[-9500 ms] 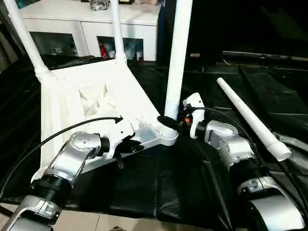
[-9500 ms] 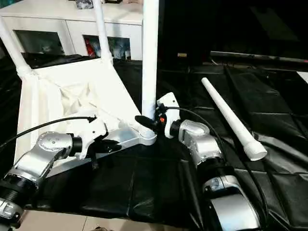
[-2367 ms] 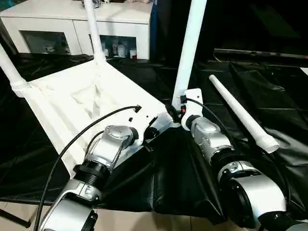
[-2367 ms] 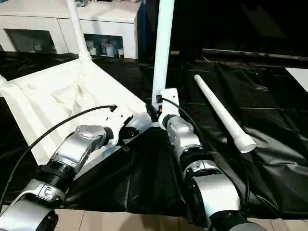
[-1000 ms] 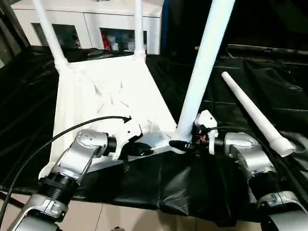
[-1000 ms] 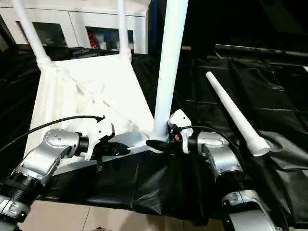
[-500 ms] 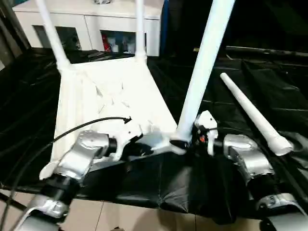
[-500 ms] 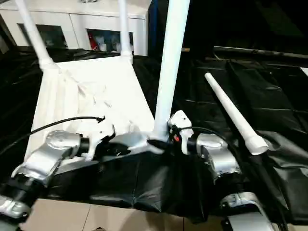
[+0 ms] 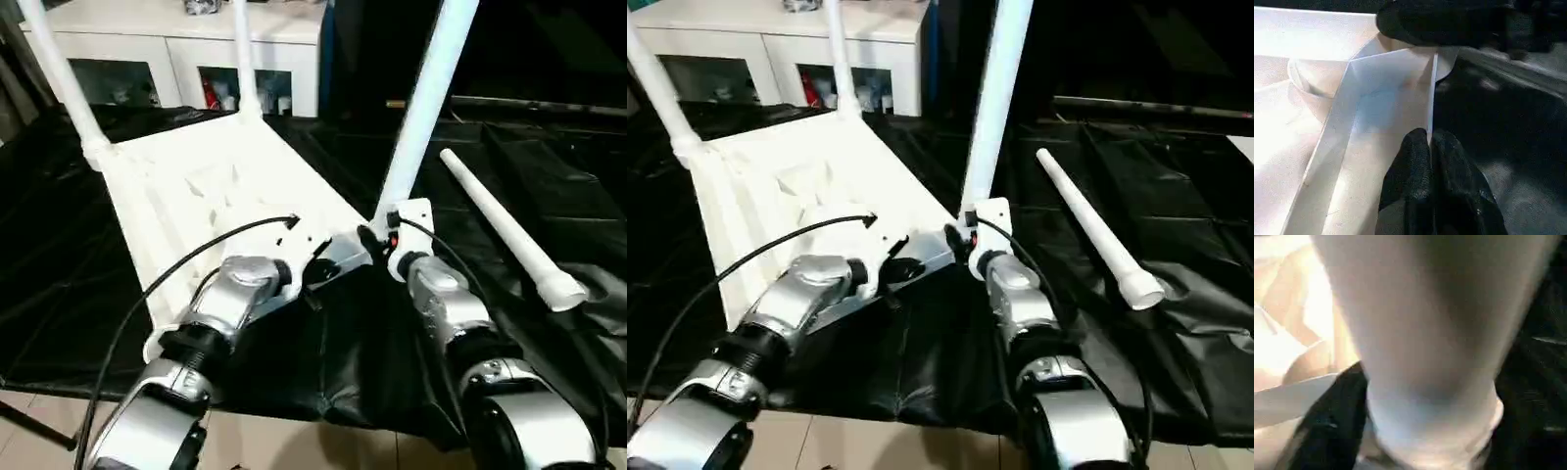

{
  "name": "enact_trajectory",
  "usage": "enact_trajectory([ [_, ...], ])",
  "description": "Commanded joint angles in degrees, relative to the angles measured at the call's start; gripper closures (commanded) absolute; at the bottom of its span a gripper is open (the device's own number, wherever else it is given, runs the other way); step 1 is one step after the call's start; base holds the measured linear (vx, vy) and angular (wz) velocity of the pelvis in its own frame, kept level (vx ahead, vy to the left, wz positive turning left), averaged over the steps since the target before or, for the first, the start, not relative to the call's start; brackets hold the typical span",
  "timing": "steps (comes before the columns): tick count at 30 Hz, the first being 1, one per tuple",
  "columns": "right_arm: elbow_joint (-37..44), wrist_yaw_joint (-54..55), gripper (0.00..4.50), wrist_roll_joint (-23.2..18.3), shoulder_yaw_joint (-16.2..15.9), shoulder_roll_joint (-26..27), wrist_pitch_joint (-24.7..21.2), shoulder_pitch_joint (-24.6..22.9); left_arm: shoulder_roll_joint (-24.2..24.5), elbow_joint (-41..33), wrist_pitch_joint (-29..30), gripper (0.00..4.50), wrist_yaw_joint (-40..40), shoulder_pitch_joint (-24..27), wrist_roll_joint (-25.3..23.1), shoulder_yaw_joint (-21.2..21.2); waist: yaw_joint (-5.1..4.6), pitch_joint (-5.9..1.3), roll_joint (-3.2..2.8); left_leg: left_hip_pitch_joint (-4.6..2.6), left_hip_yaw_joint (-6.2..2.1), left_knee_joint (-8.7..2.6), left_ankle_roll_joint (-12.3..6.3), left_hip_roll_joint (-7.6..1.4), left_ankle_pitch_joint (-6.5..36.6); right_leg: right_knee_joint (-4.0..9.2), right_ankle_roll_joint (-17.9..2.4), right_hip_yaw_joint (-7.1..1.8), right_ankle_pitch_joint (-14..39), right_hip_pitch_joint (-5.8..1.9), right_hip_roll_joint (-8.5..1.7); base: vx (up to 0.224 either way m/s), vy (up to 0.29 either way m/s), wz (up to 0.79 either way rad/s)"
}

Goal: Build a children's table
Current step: Rotate leg to tighten

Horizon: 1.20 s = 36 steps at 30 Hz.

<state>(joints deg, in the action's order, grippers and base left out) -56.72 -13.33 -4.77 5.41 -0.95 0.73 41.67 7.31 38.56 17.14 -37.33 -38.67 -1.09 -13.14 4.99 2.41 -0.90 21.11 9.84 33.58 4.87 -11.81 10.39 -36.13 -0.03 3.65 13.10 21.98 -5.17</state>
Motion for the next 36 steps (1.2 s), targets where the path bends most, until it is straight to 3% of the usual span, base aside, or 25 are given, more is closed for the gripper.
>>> enact_trajectory([
  [1,-2.9,-4.5,0.81,-0.9,-1.9,3.7,-1.1,-0.2,-0.6,0.7,-1.1,4.5,4.3,-1.2,-0.2,2.0,0.03,-3.24,0.32,-0.17,-0.1,-4.06,-1.94,-0.95,9.0,4.18,-13.4,-2.2,0.4,-2.81,-2.87,0.0,0.0,0.0],
  [3,-3.1,-5.4,0.57,-0.7,-2.3,3.1,-0.2,0.2,0.0,0.3,-1.7,4.5,3.2,-0.8,0.0,1.7,-0.39,-3.32,0.27,-0.01,-0.16,-4.04,-1.96,-0.94,9.1,4.29,-13.2,-2.16,1.7,-2.92,-2.99,0.0,0.0,0.0],
  [6,-2.8,-7.4,0.21,-0.7,-2.4,2.1,0.8,0.6,1.0,-0.7,-2.4,4.5,0.7,0.1,0.4,1.2,-0.88,-3.41,0.36,0.06,-0.11,-3.84,-3.02,-0.89,7.3,4.02,-14.2,-2.17,-1.0,-2.94,-2.85,0.0,0.0,0.0],
  [11,0.5,-19.1,0.21,-0.1,-4.3,-3.2,1.6,-0.4,4.8,-5.2,-2.8,4.5,-7.3,3.6,1.6,0.1,-1.13,-3.57,0.37,0.14,0.02,-3.44,-5.39,-0.98,5.4,3.63,-16.1,-2.11,-4.9,-3.0,-2.81,0.0,0.0,0.0],
  [14,2.3,-23.9,0.21,0.4,-5.5,-5.8,1.7,-1.3,6.7,-6.7,-3.5,4.5,-10.6,4.9,2.1,-0.3,-0.84,-3.55,0.38,0.08,0.1,-3.31,-6.42,-1.06,5.3,3.52,-16.6,-2.11,-5.6,-2.86,-2.79,0.0,0.0,0.0],
  [20,7.0,-34.3,0.21,0.4,-7.8,-11.1,1.6,-3.8,10.5,-10.3,-4.6,4.5,-17.8,7.3,3.7,-1.0,-0.35,-3.38,0.38,-0.12,0.12,-3.51,-5.55,-1.34,7.4,3.7,-16.3,-2.13,-2.1,-2.68,-2.79,0.0,0.0,0.0],
  [23,9.5,-40.2,0.21,-0.3,-8.9,-13.4,0.8,-5.0,12.3,-14.4,-4.0,4.5,-22.8,9.2,5.5,-1.4,0.25,-3.54,0.38,-0.15,0.32,-3.3,-5.72,-1.37,5.5,3.36,-16.5,-2.19,-4.6,-2.55,-2.63,0.0,0.0,0.0],
  [28,11.4,-43.3,0.21,-1.6,-8.9,-14.1,-0.5,-5.5,13.0,-16.4,-3.3,4.5,-24.8,9.9,6.1,-1.8,0.71,-4.04,0.4,0.17,0.32,-2.6,-7.89,-1.23,0.9,2.47,-17.5,-2.01,-11.7,-2.37,-2.38,0.0,0.0,0.0],
  [33,11.8,-44.5,0.36,-1.7,-9.4,-14.2,-1.0,-5.6,12.9,-16.6,-3.3,4.5,-24.9,10.0,6.0,-1.8,0.97,-3.86,0.52,0.16,0.34,-2.72,-7.35,-1.3,2.6,2.71,-17.1,-2.01,-8.3,-2.31,-2.55,0.0,0.0,0.0],
  [34,11.9,-44.6,0.65,-1.7,-9.4,-14.2,-1.2,-5.6,12.9,-16.6,-3.2,4.5,-24.9,10.0,5.9,-1.8,1.02,-3.91,0.51,0.15,0.32,-2.69,-7.3,-1.28,2.5,2.66,-17.1,-2.02,-8.5,-2.36,-2.59,0.0,0.0,0.0],
  [36,12.4,-45.3,0.75,-1.8,-9.3,-14.2,-1.8,-5.9,12.8,-16.7,-3.1,4.5,-24.9,10.1,5.9,-1.8,1.14,-3.96,0.62,0.2,0.34,-2.59,-7.52,-1.22,1.6,2.55,-17.0,-2.03,-9.4,-2.38,-2.55,0.0,0.0,0.0],
])
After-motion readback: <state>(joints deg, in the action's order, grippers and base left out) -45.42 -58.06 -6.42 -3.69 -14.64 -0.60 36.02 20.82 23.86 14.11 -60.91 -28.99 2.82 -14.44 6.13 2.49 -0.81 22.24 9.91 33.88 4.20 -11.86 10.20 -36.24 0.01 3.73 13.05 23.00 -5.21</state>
